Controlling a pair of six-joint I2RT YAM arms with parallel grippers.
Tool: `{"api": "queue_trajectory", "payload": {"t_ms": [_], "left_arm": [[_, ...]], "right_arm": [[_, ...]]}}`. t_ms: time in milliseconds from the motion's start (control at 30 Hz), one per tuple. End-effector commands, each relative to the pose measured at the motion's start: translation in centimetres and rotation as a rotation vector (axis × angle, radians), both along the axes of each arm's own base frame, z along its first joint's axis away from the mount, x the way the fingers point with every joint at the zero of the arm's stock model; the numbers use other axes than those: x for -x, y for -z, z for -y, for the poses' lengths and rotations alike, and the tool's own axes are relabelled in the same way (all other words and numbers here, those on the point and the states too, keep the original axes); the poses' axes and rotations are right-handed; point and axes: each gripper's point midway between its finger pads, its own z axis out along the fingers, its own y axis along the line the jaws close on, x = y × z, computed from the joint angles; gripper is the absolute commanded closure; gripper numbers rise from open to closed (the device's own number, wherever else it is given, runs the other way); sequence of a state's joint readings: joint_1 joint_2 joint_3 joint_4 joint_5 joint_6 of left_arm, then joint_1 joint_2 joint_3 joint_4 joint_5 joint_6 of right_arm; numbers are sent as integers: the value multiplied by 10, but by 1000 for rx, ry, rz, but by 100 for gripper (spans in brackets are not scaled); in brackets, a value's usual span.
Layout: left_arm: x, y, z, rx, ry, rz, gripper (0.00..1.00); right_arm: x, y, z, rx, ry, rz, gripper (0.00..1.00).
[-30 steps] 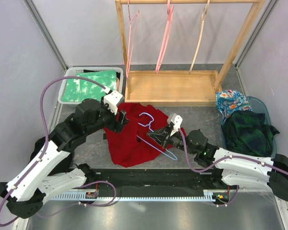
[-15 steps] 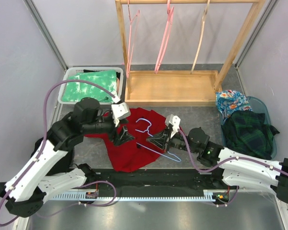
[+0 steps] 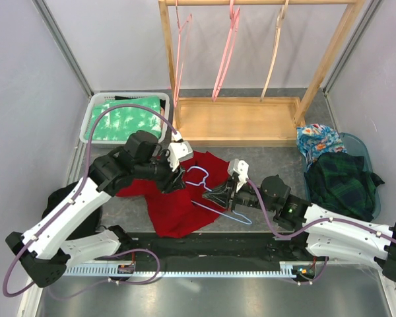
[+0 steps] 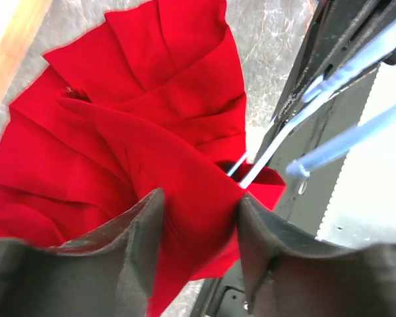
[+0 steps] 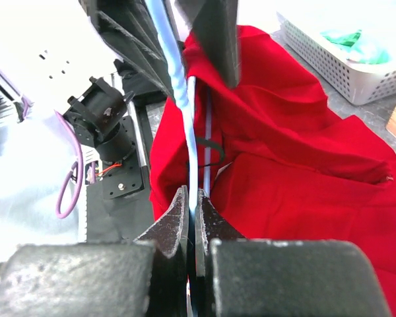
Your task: Place the skirt on the hanger
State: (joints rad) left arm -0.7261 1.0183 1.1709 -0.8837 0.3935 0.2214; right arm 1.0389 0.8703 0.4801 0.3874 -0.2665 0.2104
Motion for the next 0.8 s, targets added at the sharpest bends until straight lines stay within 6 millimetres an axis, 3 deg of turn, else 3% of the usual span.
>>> {"api": "queue_trajectory", "payload": {"t_ms": [0, 133, 200, 300, 367, 433, 600, 767], "left_arm": [[-2, 8, 4, -15, 2, -22, 60], [3, 14, 8, -4, 27, -55, 78], [3, 17, 8, -6, 25, -59, 96], [-1, 16, 6, -1, -5, -43, 98], [-15, 19, 2, -8, -81, -3, 98], [-27, 16, -8, -10, -179, 51, 98], [-47, 13, -32, -18, -367, 143, 98], [-52, -5, -52, 29, -484, 227, 98]], "right_arm": [[7, -70, -3, -176, -40, 106, 100], [5, -74, -3, -180, -27, 115, 100], [2, -73, -3, -177, -16, 117, 100], [-6, -71, -3, -158, 23, 107, 100], [-13, -69, -2, -145, 59, 95, 100], [-26, -65, 1, -118, 135, 74, 81], [-53, -64, 17, -55, 315, 46, 47], [-72, -71, 52, -20, 512, 13, 35]]}}
